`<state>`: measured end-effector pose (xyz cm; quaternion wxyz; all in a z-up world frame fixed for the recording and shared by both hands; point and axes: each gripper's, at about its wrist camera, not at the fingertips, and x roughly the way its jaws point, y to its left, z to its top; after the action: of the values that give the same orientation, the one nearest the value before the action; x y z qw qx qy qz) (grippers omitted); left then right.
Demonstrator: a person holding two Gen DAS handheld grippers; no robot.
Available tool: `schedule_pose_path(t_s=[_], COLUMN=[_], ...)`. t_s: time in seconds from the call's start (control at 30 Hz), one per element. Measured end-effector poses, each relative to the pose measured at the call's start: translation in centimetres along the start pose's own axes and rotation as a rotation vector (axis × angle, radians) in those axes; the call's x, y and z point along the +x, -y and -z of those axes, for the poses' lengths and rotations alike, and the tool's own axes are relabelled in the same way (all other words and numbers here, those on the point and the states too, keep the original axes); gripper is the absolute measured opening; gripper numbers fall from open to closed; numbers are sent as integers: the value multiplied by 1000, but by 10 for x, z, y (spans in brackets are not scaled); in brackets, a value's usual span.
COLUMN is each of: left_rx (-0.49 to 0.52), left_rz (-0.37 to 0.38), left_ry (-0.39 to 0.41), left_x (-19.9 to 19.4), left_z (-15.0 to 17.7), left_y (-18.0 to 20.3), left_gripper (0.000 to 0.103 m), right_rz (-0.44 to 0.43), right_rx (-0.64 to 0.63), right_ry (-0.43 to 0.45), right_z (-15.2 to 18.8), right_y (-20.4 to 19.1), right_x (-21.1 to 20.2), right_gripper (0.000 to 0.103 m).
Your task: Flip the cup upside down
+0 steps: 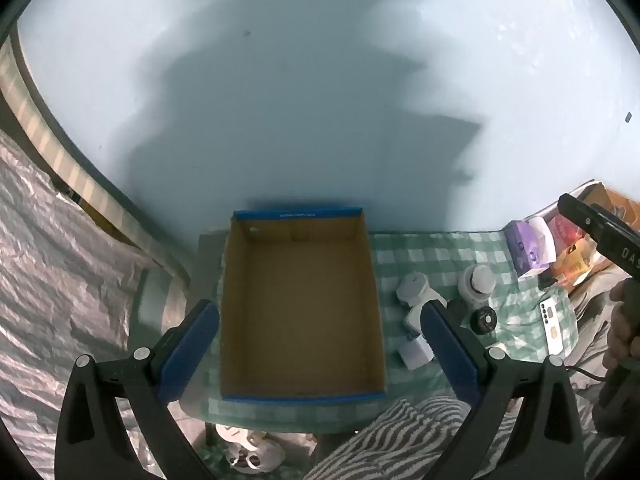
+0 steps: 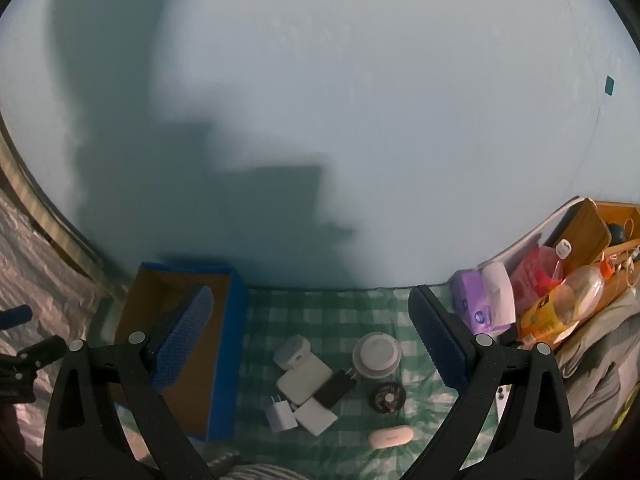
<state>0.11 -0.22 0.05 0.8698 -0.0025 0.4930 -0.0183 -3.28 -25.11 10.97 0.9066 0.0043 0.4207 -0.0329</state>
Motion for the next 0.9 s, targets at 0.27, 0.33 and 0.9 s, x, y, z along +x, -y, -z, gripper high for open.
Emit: schedule_pose_path(t_s=[0.27, 0.33, 0.9], left_rx=[-1, 3, 7], left_rz=[10, 10, 14], left_ry=[-14, -15, -21], left_x=[1, 1, 1], left_z=[0, 1, 8], left_y=[0, 1, 1], left_gripper=[102, 102, 102], right_rz=[-3, -5, -9], right_rx=[1, 4, 4], right_ry=[-10, -16, -33], right_z=[3, 2, 4], right_y=[-1, -1, -3], right_x=[0, 0, 1], right_gripper=[98, 98, 98])
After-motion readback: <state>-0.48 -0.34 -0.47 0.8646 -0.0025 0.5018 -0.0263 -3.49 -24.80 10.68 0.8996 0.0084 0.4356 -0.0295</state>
